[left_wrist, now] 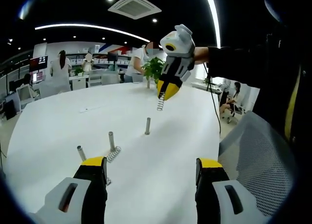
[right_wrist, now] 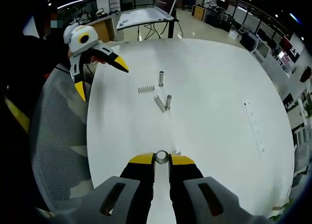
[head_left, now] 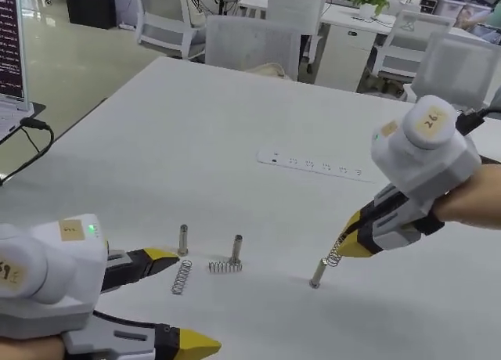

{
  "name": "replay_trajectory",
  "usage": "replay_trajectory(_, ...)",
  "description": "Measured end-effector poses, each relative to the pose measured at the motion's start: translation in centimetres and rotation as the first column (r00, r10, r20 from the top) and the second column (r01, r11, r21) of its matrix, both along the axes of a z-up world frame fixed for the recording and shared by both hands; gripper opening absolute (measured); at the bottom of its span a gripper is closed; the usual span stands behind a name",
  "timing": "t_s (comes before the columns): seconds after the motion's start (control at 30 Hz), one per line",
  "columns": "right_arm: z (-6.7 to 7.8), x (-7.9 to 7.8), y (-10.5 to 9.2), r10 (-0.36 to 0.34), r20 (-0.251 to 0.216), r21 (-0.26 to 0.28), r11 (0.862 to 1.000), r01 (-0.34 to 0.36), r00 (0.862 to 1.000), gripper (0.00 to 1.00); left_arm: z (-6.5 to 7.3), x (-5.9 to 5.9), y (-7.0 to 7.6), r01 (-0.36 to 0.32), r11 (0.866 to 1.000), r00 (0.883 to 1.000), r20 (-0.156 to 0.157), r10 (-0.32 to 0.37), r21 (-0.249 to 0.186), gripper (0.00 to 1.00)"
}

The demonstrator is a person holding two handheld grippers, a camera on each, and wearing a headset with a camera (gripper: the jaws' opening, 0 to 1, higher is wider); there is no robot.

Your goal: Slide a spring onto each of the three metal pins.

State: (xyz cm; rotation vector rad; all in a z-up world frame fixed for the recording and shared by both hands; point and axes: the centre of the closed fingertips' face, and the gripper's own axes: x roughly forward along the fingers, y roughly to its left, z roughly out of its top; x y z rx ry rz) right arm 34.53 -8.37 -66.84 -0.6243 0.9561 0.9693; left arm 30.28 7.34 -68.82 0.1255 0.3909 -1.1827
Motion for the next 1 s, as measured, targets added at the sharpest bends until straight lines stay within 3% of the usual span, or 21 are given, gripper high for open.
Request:
replay_trajectory(0.17, -0.9, 1.0, -0.7, -0.019, 0.012, -0.027, 0.999, 0.019, 1.0, 0.08, -0.1, 0.0, 0.0, -0.004, 1.0, 1.0, -0.006, 0.004, 0.0, 0.71)
replay_trajectory(0.4, -1.5, 2.0, -1.0, -0.052, 0.02, -0.006, 0.999, 0.052, 0.998, 0.08, -0.4, 0.1, 0.1, -0.004, 1.0, 1.0, -0.01, 0.004, 0.003, 0.7)
replay_trajectory(1.0, -3.4, 2.9, -1.2, -0.074, 0.009, -0.012, 0.997, 0.074, 0.997, 0.08, -0.7, 0.4, 0.3, -0.006, 1.0, 1.0, -0.017, 0.006, 0.011, 0.7)
